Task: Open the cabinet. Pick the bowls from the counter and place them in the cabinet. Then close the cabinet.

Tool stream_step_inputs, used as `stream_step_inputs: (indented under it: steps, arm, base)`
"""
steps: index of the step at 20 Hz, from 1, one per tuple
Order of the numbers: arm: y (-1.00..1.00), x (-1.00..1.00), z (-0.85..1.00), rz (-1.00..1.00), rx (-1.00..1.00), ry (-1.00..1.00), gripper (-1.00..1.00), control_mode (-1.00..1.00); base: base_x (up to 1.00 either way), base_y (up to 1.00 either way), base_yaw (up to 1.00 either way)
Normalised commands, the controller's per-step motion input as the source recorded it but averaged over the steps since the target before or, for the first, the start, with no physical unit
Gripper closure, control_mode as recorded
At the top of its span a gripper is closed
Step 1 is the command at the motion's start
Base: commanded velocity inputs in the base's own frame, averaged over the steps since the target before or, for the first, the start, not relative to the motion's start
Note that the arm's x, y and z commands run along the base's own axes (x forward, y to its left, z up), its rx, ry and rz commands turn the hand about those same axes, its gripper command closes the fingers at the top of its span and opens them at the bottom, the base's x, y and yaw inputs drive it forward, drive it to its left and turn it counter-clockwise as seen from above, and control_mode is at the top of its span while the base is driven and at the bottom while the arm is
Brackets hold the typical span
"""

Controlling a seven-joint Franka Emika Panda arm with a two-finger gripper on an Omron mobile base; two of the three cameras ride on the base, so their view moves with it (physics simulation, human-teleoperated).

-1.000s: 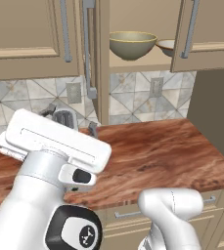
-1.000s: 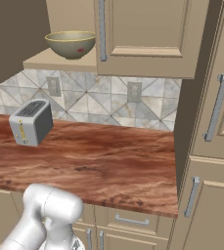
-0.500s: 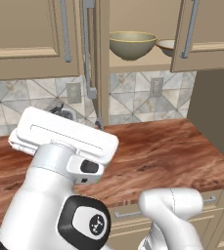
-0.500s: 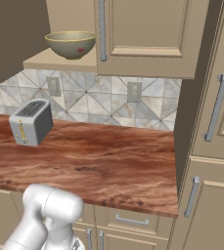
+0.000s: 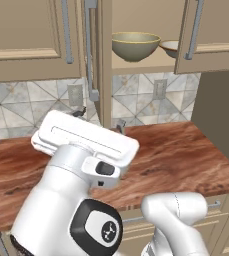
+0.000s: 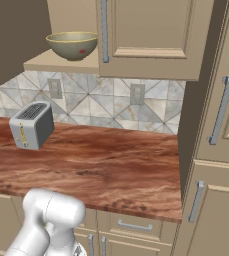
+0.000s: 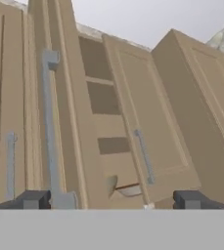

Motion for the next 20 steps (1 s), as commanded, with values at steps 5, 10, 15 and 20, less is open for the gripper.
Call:
stream_step_inputs:
  steps: [5,10,15,20]
  arm:
    - [0.0,0.33,-0.13,-0.1,-0.13,0.3,-1.0,-1.0]
    - [0.0,0.41,-0.14,-0.08,-0.16,0.28,-1.0,-1.0]
    - [0.0,0.45,-0.05,-0.05,-0.15,0.2,-1.0,-1.0]
    - [-0.11,0.52,-0.09,-0.01,-0.11,0.12,-1.0,-1.0]
  base:
    - [0.0,0.0,0.0]
    - [0.0,0.0,0.0]
    - [0.0,0.0,0.0]
    - [0.0,0.0,0.0]
